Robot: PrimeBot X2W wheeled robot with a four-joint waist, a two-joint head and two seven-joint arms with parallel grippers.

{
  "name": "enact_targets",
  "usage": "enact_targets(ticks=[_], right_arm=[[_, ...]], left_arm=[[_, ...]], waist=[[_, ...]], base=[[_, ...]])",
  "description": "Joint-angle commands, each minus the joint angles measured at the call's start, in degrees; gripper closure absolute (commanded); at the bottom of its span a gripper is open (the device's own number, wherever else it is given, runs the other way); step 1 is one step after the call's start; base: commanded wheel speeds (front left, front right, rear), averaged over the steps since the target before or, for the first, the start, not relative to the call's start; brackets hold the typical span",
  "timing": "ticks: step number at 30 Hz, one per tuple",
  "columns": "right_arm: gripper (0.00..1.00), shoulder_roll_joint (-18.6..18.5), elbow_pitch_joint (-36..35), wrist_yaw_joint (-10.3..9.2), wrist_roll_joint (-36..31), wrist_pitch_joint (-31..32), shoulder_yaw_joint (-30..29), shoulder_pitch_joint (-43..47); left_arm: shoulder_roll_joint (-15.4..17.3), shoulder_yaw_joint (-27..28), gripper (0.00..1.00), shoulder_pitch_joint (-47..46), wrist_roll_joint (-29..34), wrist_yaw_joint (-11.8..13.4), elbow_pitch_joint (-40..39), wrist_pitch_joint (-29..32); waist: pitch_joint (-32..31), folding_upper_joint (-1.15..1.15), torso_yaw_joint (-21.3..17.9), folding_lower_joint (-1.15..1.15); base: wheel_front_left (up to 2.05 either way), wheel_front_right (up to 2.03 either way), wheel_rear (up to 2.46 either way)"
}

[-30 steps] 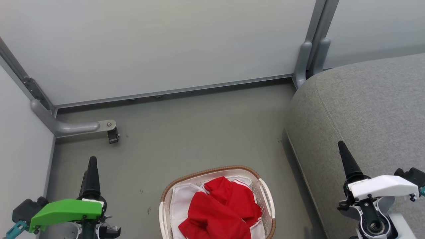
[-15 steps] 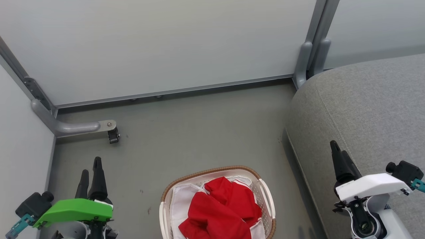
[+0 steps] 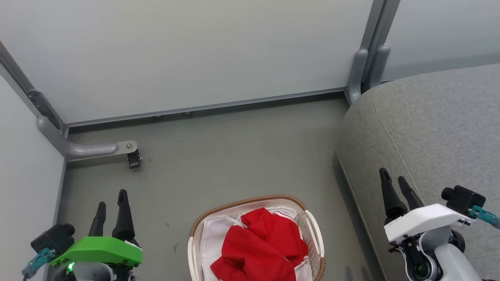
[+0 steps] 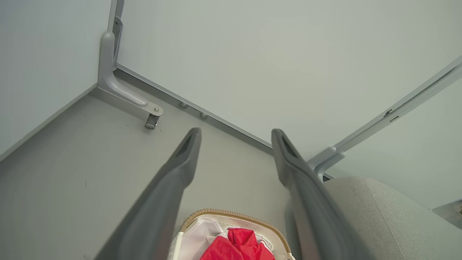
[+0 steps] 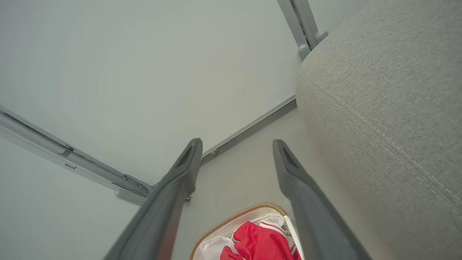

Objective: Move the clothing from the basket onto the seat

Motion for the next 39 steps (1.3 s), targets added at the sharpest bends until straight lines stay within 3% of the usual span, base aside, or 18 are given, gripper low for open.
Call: enact_targets(ticks=[1, 19, 39], right_arm=[[0.0, -0.19, 0.04, 0.02, -2.05, -0.6, 0.21, -1.4], [0.0, 0.3, 3.3, 0.03, -13.41, -3.2, 2.15, -3.52], [0.0, 1.68, 4.72, 0.03, -24.04, -5.71, 1.31, -3.56]], left_arm=[[0.55, -0.27, 0.0, -1.32, 2.15, -0.37, -0.3, -0.63], [0.77, -2.0, 0.0, -1.06, 13.25, -0.39, 0.89, -3.3], [-0.73, 0.37, 0.0, 0.78, 24.14, 0.01, 0.9, -5.76]], waist=[[-0.03, 0.0, 0.01, 0.0], [0.36, 0.0, 0.19, 0.0], [0.26, 0.0, -0.27, 0.0]], base=[[0.0, 0.0, 0.0], [0.0, 0.0, 0.0], [0.0, 0.0, 0.0]])
